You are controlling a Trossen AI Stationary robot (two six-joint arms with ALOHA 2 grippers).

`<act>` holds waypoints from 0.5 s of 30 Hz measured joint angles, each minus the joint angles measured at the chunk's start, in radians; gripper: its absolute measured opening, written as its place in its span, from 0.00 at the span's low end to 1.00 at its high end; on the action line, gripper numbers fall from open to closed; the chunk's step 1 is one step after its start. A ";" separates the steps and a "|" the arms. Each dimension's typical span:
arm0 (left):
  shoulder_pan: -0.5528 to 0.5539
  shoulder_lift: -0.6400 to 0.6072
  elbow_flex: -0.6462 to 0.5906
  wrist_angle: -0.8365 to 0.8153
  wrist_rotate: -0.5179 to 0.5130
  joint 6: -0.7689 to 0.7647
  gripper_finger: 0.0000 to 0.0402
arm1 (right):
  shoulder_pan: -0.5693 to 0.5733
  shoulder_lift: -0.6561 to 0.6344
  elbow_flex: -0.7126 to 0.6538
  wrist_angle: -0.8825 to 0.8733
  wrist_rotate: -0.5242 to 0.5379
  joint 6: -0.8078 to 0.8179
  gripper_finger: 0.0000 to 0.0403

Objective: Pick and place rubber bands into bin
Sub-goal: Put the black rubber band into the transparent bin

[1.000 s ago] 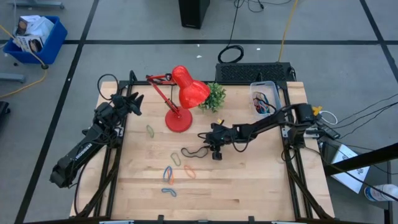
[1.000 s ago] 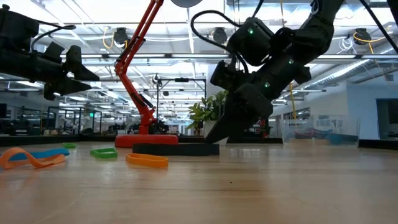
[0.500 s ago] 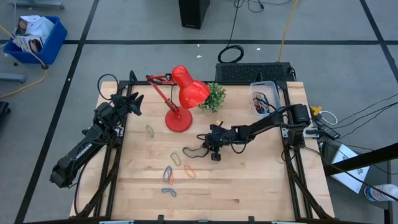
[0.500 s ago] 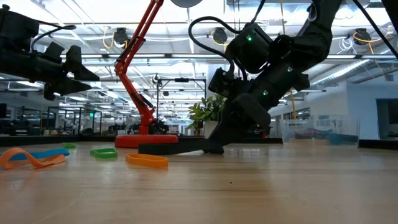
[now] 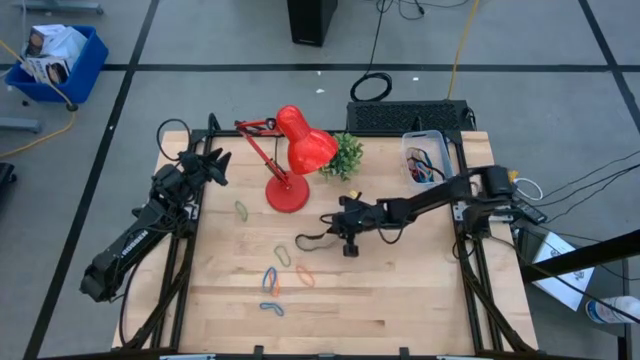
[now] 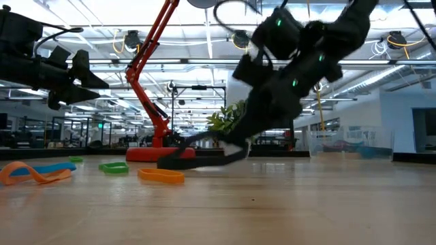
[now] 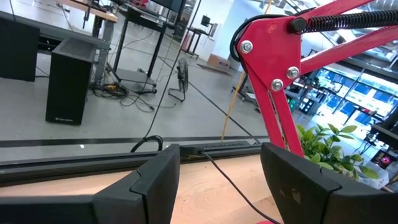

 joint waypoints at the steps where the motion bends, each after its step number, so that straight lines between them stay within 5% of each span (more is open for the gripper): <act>1: 0.000 0.000 0.000 0.000 0.000 0.000 0.57 | 0.002 -0.033 0.000 -0.026 0.021 -0.007 0.01; 15: 0.000 0.000 0.000 0.000 0.000 0.020 0.57 | 0.094 -0.522 0.001 -0.310 0.728 -0.193 0.00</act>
